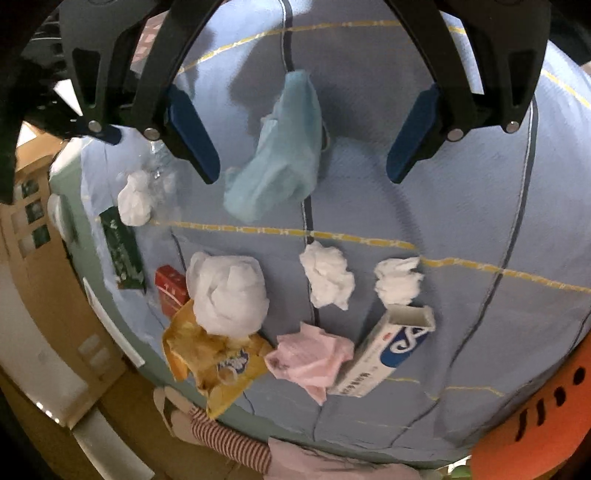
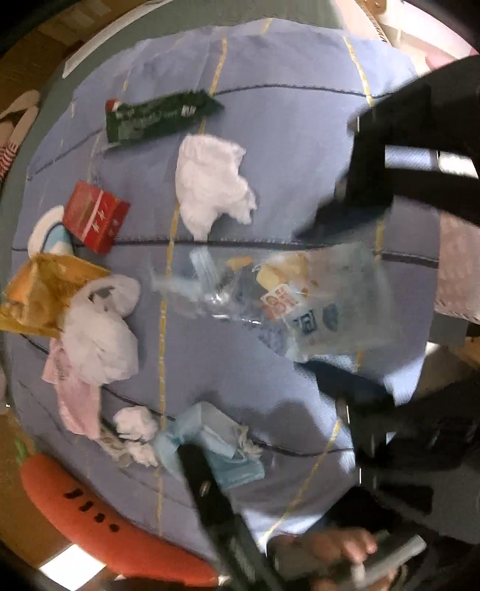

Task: Collect trash
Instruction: 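Grasp the clear plastic bag with the right tool while the left tool lifts the mask, then carry the mask and clear bag over the white trash bag with both tools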

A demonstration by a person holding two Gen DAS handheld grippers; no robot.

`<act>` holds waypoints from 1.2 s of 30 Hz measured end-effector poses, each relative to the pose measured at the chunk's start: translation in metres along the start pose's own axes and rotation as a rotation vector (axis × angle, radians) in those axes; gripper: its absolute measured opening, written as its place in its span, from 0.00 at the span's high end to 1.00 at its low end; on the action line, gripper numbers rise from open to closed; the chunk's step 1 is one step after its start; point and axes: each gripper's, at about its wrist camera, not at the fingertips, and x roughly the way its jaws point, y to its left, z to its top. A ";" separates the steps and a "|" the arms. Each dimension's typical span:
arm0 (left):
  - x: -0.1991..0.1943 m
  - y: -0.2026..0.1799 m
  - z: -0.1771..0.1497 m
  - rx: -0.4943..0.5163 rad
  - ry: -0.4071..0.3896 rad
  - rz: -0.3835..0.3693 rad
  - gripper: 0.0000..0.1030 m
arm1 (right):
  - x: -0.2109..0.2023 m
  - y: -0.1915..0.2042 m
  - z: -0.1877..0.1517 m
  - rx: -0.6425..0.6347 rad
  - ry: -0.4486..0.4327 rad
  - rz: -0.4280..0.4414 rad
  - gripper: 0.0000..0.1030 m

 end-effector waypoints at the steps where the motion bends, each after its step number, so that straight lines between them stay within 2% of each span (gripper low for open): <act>1: 0.003 -0.002 0.001 0.011 0.008 0.001 0.12 | -0.003 -0.003 -0.002 0.013 -0.001 0.010 0.26; 2: 0.008 -0.005 0.001 0.030 0.025 0.006 0.12 | -0.005 -0.009 -0.002 0.034 -0.002 0.012 0.26; 3: 0.011 -0.007 0.000 0.043 0.038 0.011 0.17 | -0.005 -0.013 -0.001 0.048 -0.002 0.007 0.26; 4: 0.015 -0.009 -0.002 0.064 0.058 0.020 0.32 | -0.001 -0.011 0.001 0.055 0.002 0.000 0.26; 6: 0.019 -0.014 -0.008 0.123 0.070 0.071 0.44 | 0.007 -0.010 0.006 0.068 0.026 -0.020 0.26; 7: 0.018 -0.016 -0.010 0.148 0.060 0.099 0.58 | 0.013 -0.006 0.007 0.064 0.042 -0.016 0.26; 8: 0.017 -0.017 -0.011 0.172 0.047 0.132 0.66 | 0.016 -0.002 0.006 0.059 0.052 -0.016 0.25; 9: 0.015 -0.017 -0.013 0.186 0.035 0.158 0.69 | 0.023 0.004 0.007 0.055 0.071 -0.024 0.23; 13: 0.007 -0.003 -0.014 0.125 0.024 0.123 0.70 | 0.041 0.012 0.007 0.083 0.142 -0.085 0.23; 17: -0.004 -0.001 -0.018 0.149 -0.036 0.188 0.70 | 0.043 0.023 0.009 0.042 0.144 -0.145 0.23; 22: -0.013 -0.011 -0.019 0.226 -0.105 0.286 0.70 | 0.042 0.035 0.007 0.013 0.123 -0.146 0.23; 25: -0.017 -0.016 -0.020 0.259 -0.135 0.318 0.70 | 0.044 0.040 0.004 0.004 0.126 -0.116 0.38; 27: -0.019 -0.016 -0.021 0.270 -0.143 0.325 0.70 | 0.044 0.044 0.005 0.004 0.120 -0.092 0.55; 31: -0.019 -0.019 -0.020 0.276 -0.154 0.337 0.70 | 0.032 0.045 0.007 0.033 0.081 -0.047 0.80; 33: -0.020 -0.021 -0.021 0.280 -0.165 0.342 0.70 | 0.023 0.042 0.005 0.053 0.060 -0.021 0.87; 36: -0.024 -0.024 -0.023 0.290 -0.185 0.349 0.70 | 0.001 0.039 -0.001 0.071 0.007 0.001 0.91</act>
